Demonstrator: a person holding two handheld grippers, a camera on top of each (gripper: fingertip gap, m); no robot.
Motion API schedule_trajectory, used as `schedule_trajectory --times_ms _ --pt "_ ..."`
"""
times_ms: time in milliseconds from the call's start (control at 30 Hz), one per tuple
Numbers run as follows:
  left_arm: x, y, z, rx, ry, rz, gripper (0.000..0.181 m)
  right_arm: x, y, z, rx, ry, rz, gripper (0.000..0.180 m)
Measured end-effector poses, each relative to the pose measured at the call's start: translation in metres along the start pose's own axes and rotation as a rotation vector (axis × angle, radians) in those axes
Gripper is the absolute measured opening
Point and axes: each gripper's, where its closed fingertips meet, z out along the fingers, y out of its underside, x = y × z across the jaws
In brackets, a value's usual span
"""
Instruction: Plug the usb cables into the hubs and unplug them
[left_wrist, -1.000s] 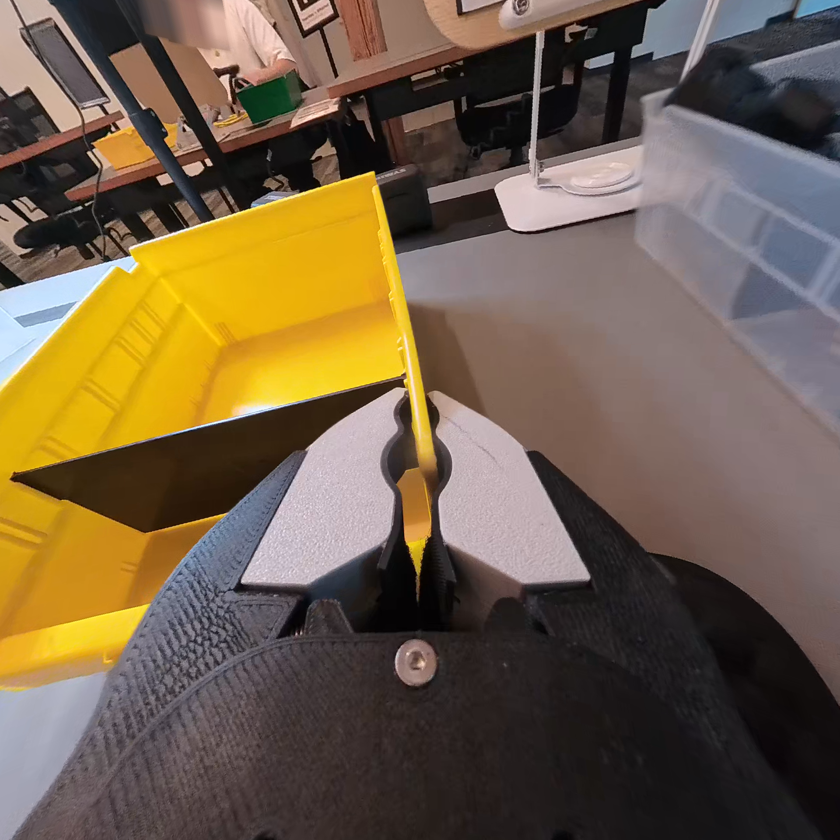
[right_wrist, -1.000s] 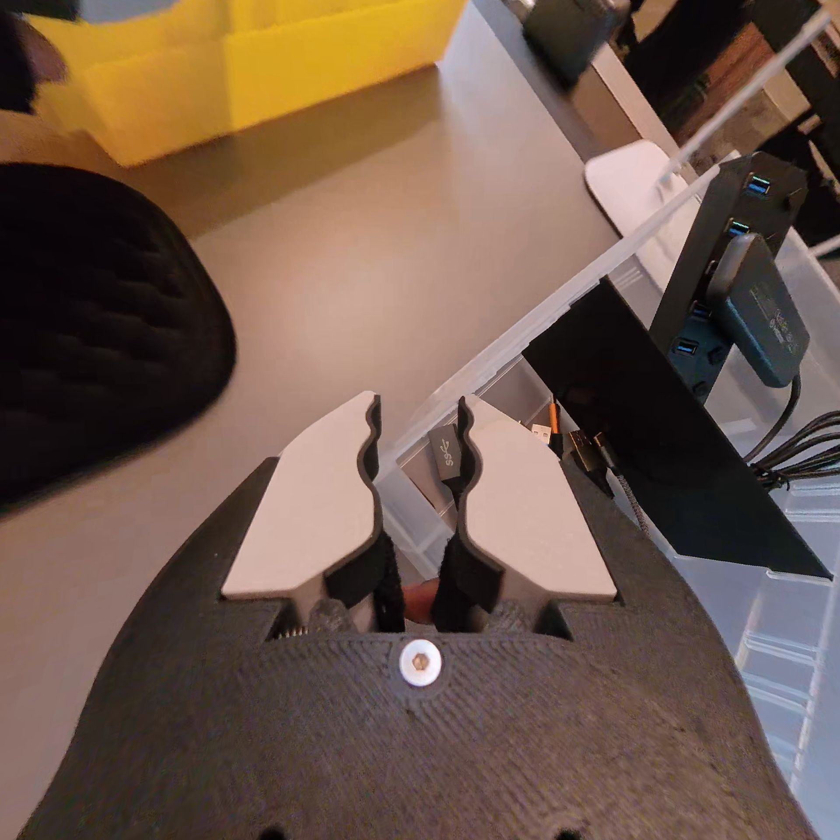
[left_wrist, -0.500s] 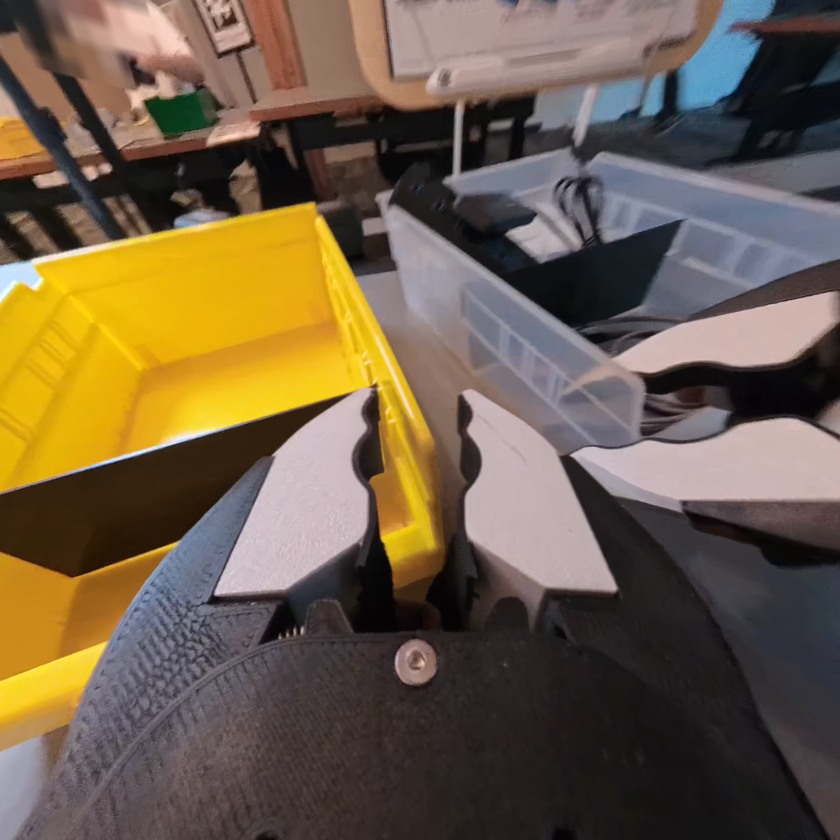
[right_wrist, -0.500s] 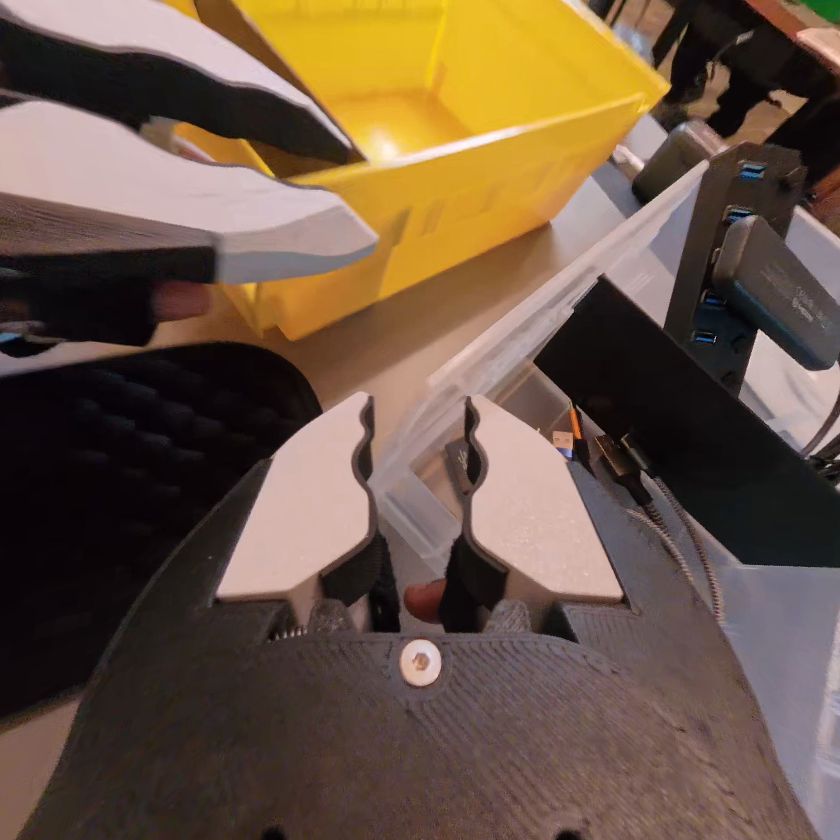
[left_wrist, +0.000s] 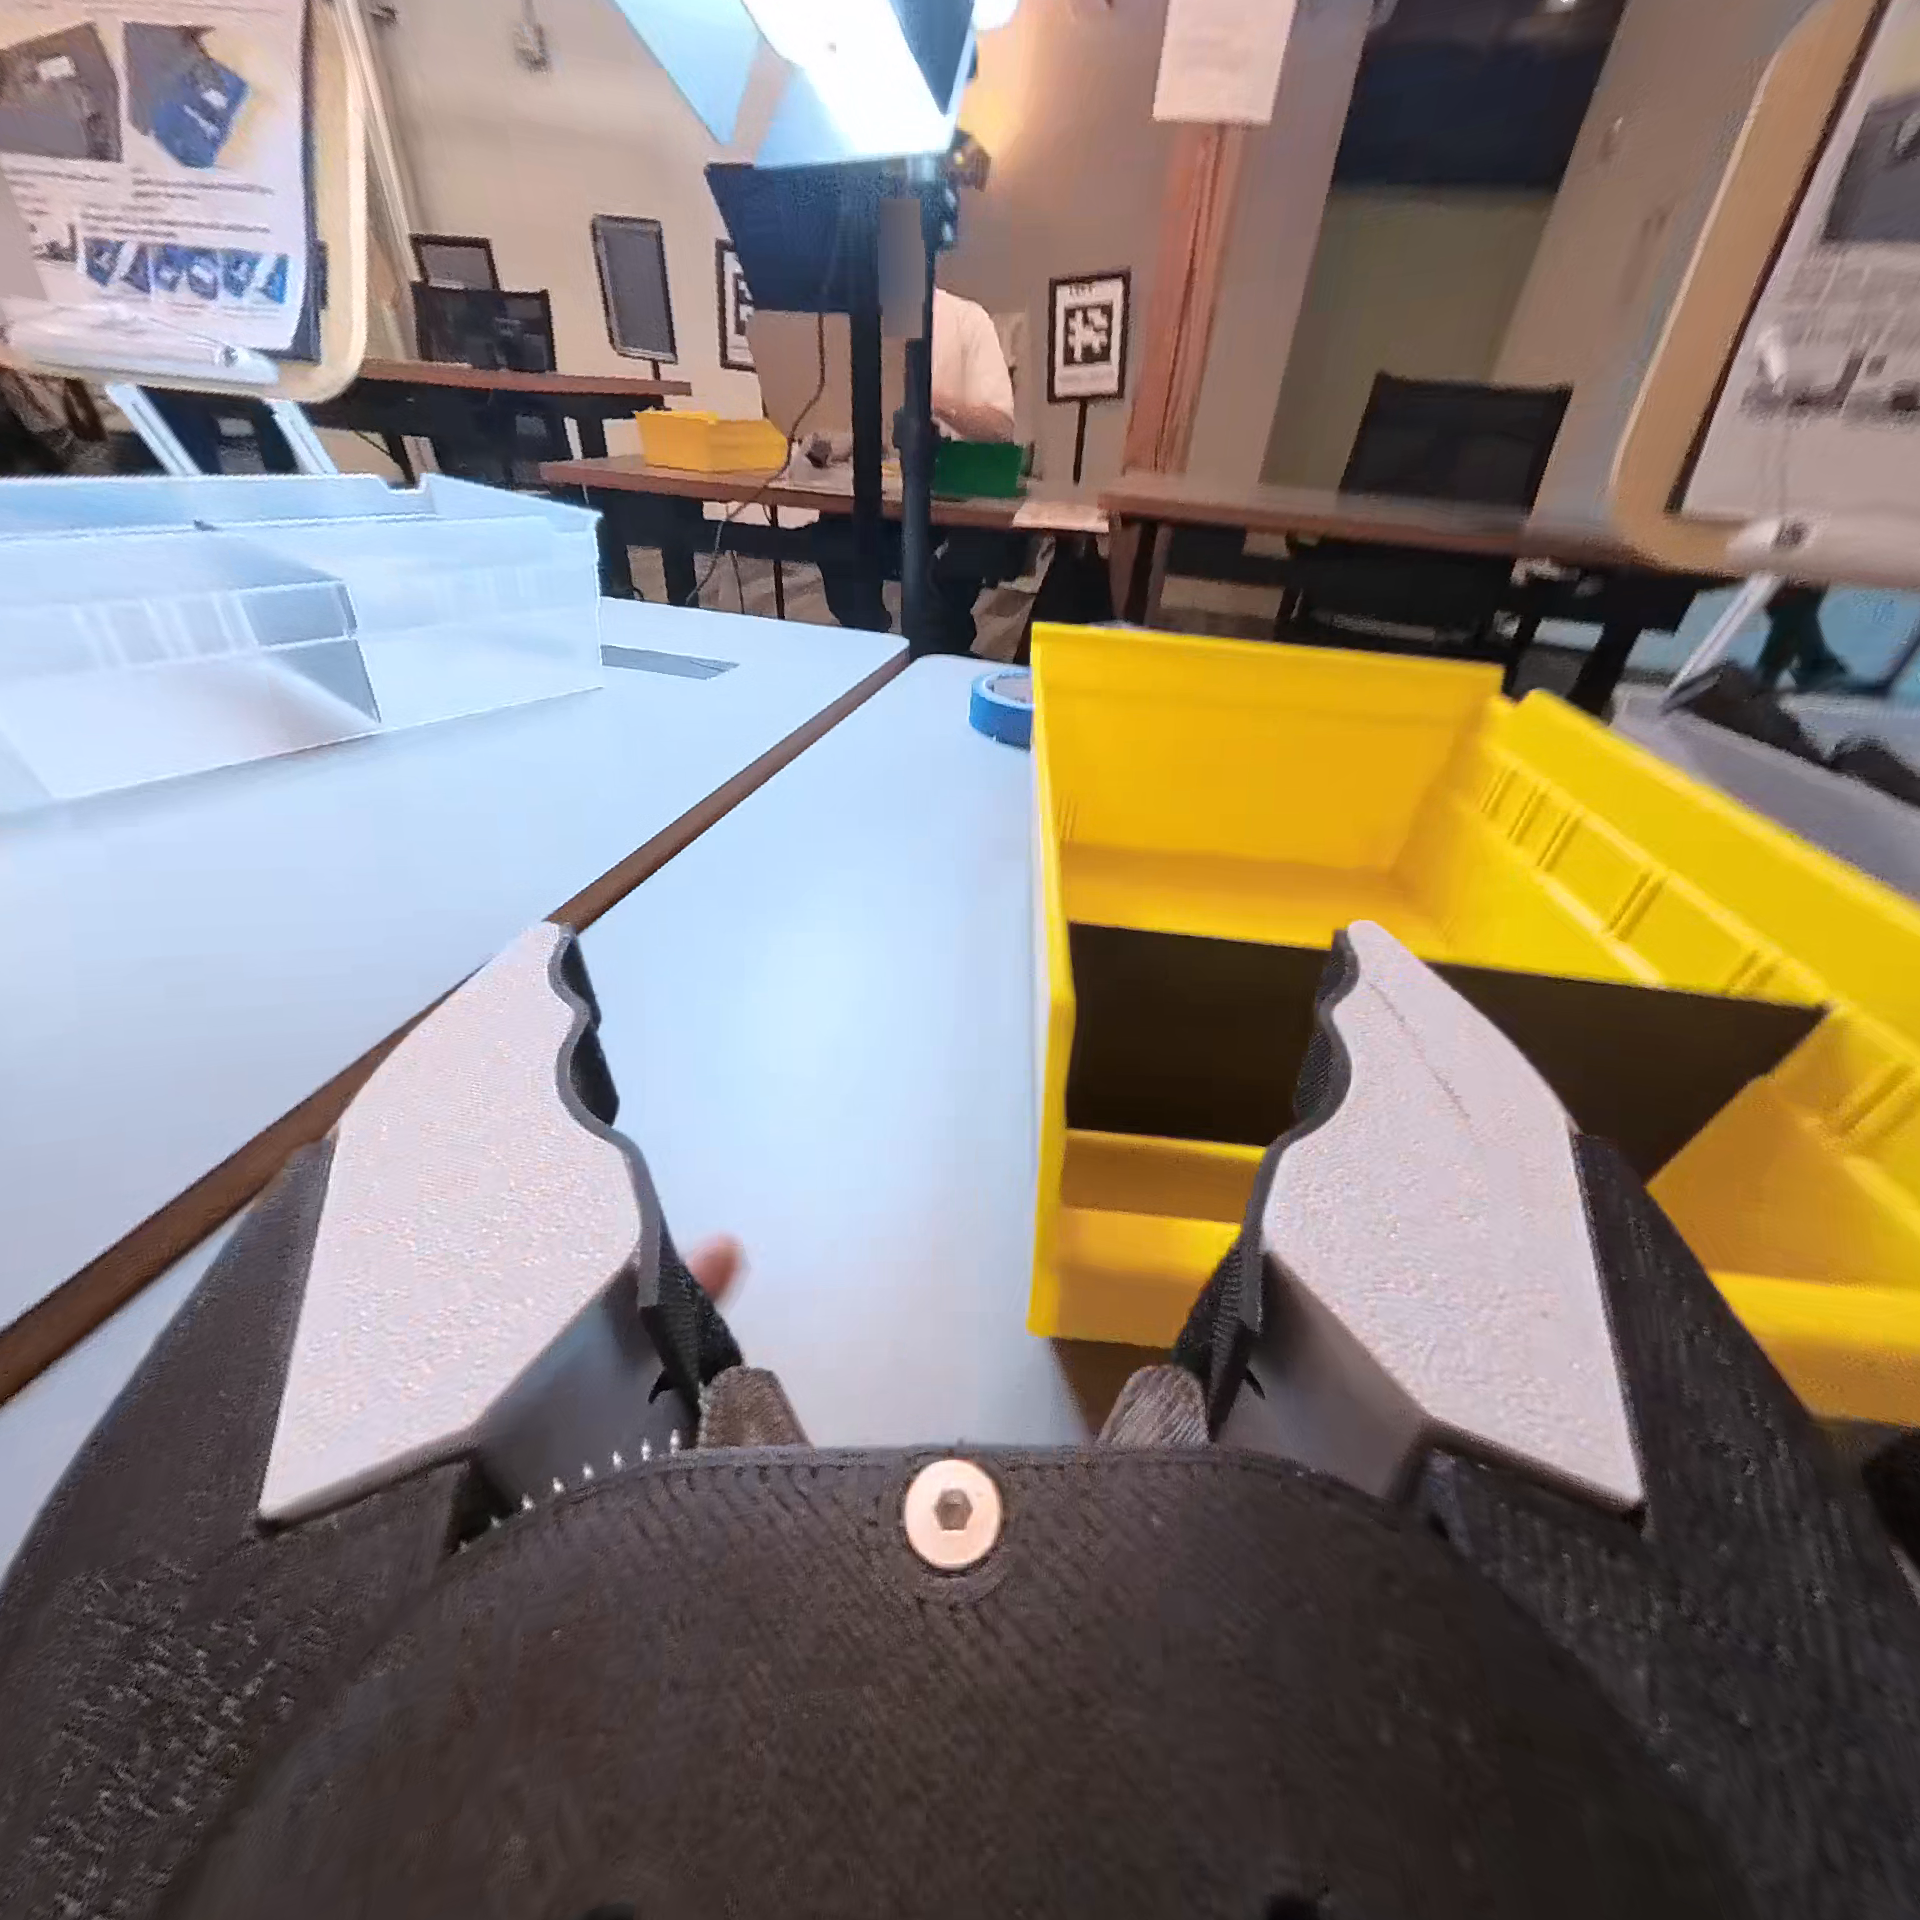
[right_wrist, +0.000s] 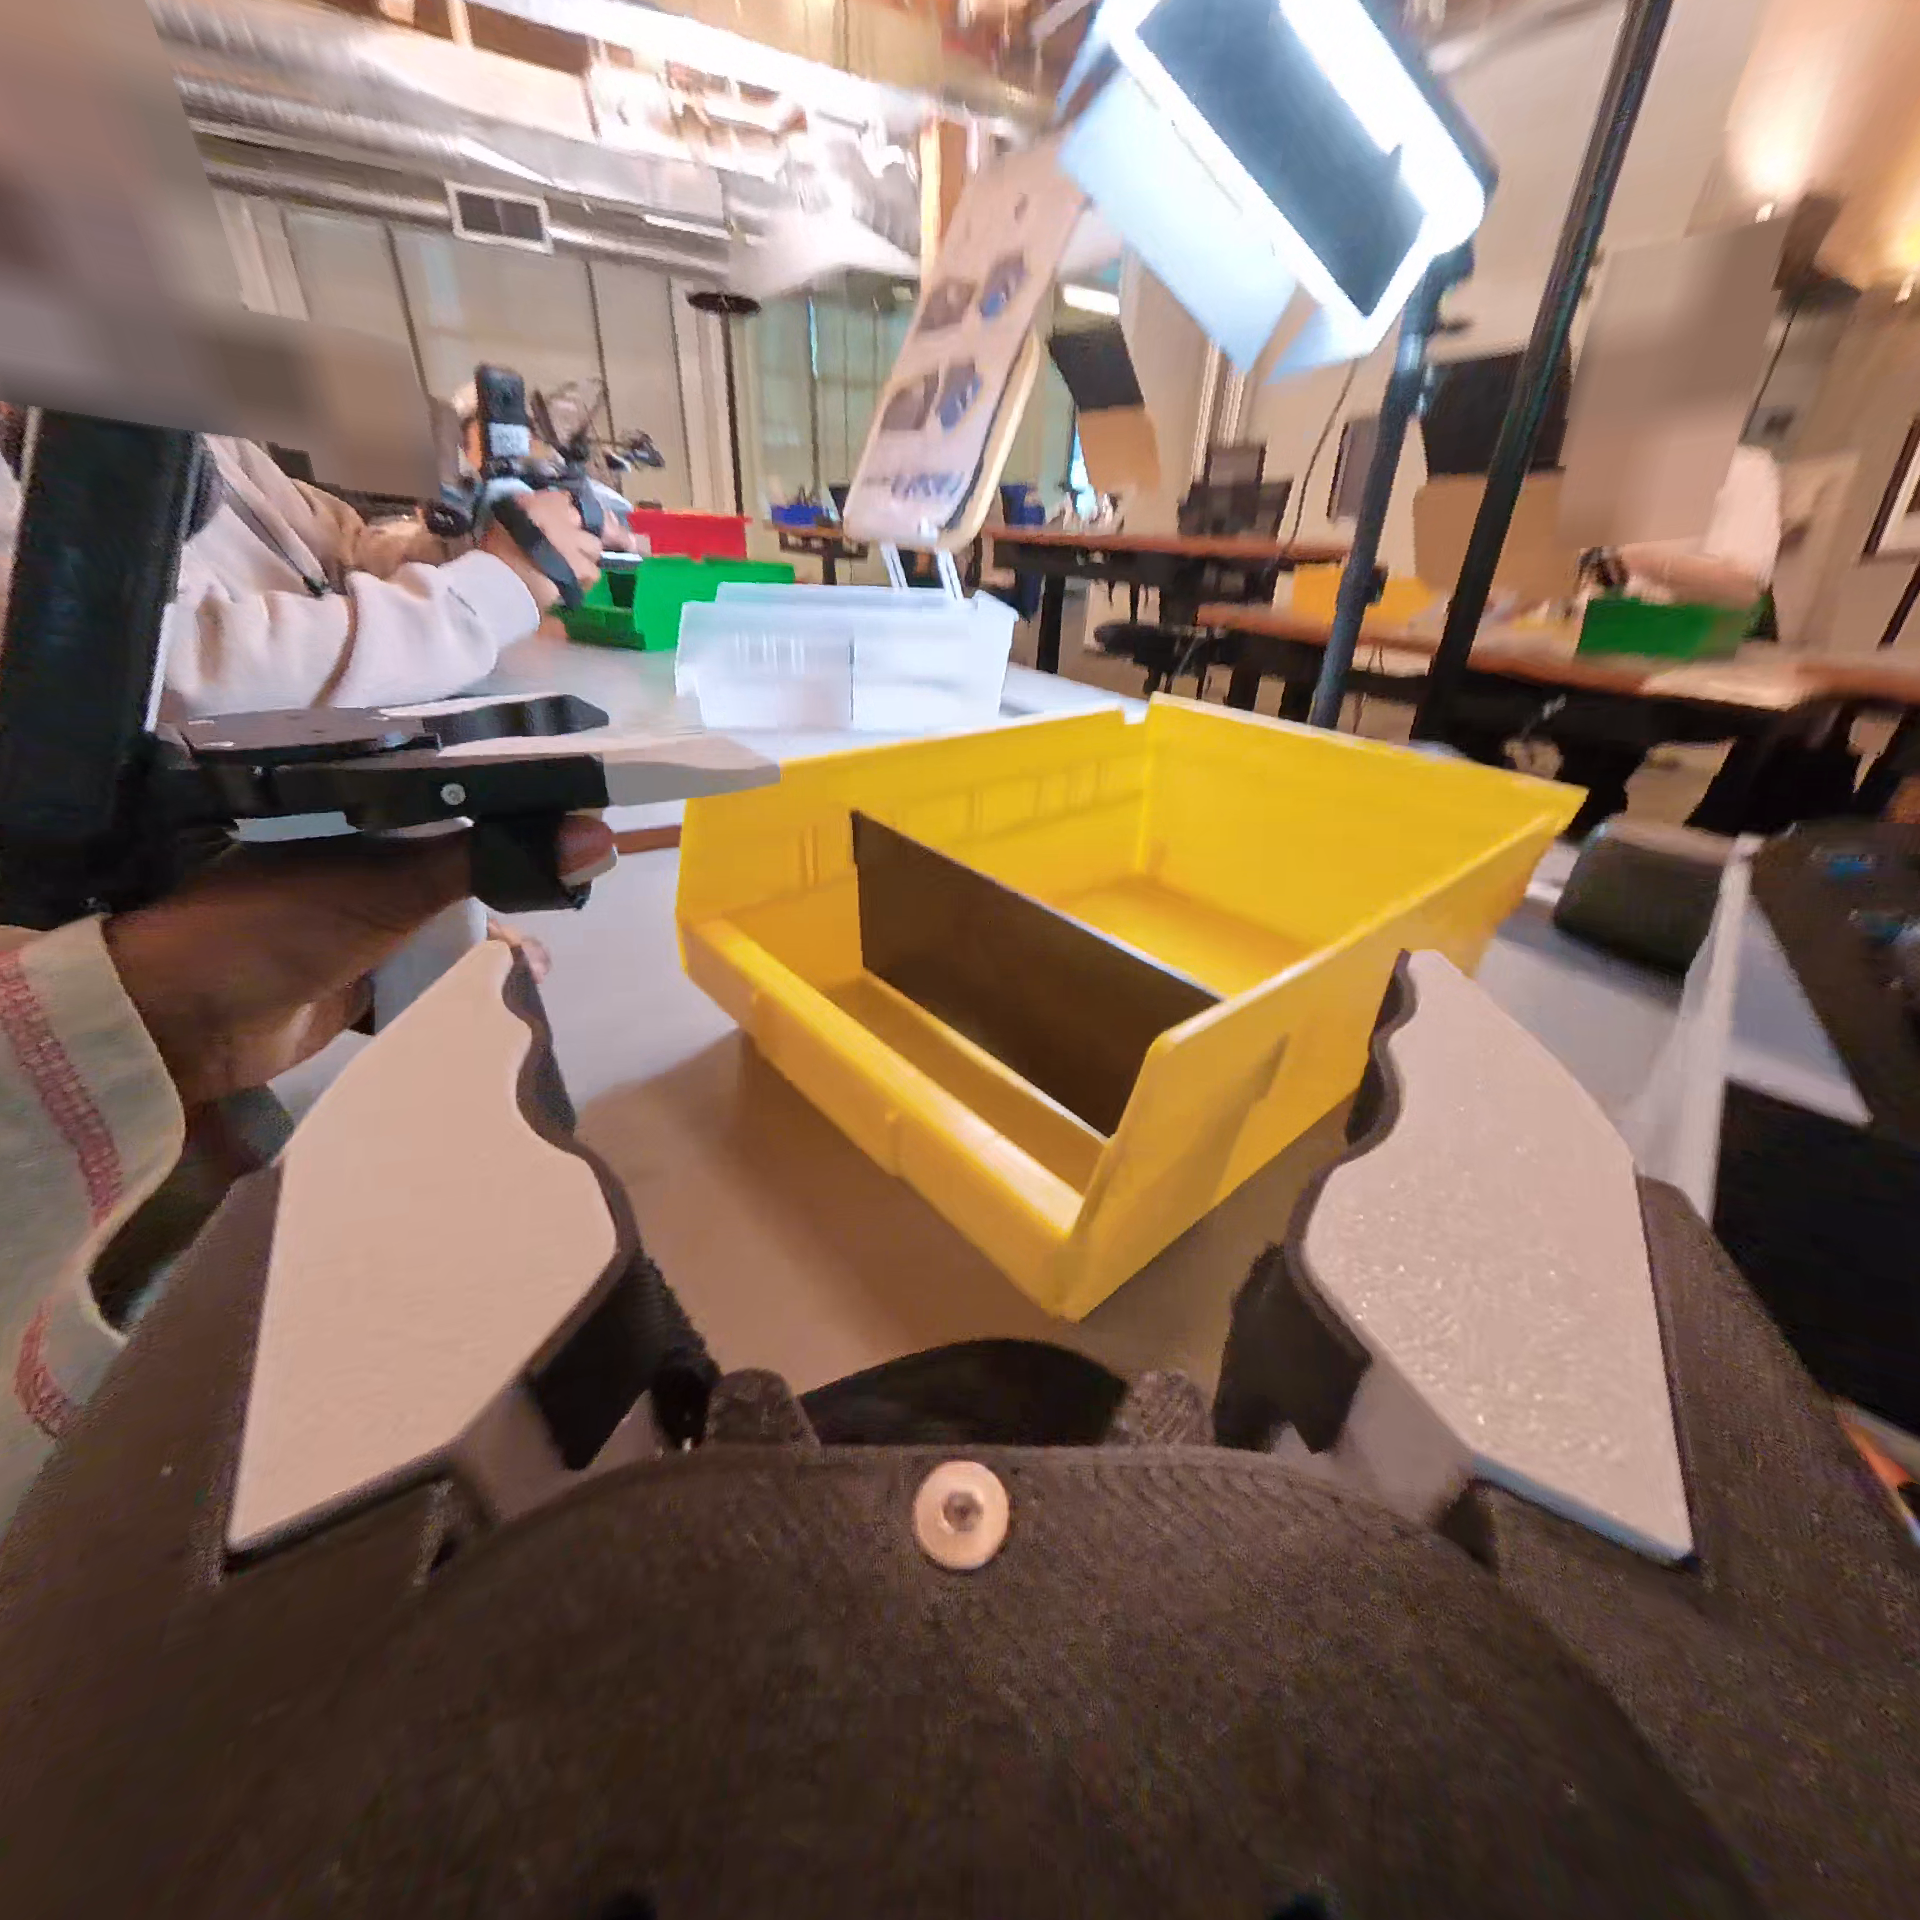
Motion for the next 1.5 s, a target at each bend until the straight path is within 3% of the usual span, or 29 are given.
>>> schedule_trajectory --times_ms 133,200,367,400,433,467,533,700,867,1000,1233,1500 --pt "0.006 0.020 0.013 -0.087 0.068 0.116 0.127 0.009 0.017 0.015 -0.141 0.038 0.041 0.141" --pt "0.009 0.031 0.019 -0.166 0.105 0.078 0.125 0.016 0.032 0.021 -0.248 0.061 0.071 0.135" --pt "0.019 0.051 0.029 -0.287 0.196 0.022 0.100 0.035 0.054 0.033 -0.405 0.120 0.092 0.107" --pt "0.021 0.052 0.030 -0.293 0.211 0.027 0.087 0.040 0.057 0.035 -0.419 0.134 0.070 0.097" --pt "0.023 0.053 0.031 -0.303 0.224 0.038 0.066 0.042 0.061 0.036 -0.445 0.124 0.059 0.074" --pt "0.028 0.056 0.030 -0.316 0.251 0.056 0.034 0.047 0.063 0.036 -0.461 0.141 0.041 0.055" --pt "0.017 0.054 0.031 -0.296 0.148 0.109 0.005 0.056 0.064 0.037 -0.481 0.162 -0.032 0.036" --pt "0.018 0.039 0.006 -0.180 0.077 0.168 0.005 0.057 0.048 0.033 -0.408 0.197 -0.232 0.025" --pt "0.028 -0.022 -0.030 0.031 -0.008 0.166 0.006 0.051 -0.015 0.020 -0.222 0.224 -0.363 0.023" --pt "0.064 -0.071 -0.048 0.160 0.011 0.192 0.006 0.068 -0.061 -0.010 -0.119 0.288 -0.407 0.022" --pt "0.187 -0.111 -0.054 0.254 0.228 0.192 0.010 0.138 -0.102 -0.110 -0.090 0.521 -0.429 0.019" --pt "0.367 -0.092 -0.064 0.232 0.554 0.220 0.016 0.228 -0.093 -0.270 -0.236 0.875 -0.449 0.015"
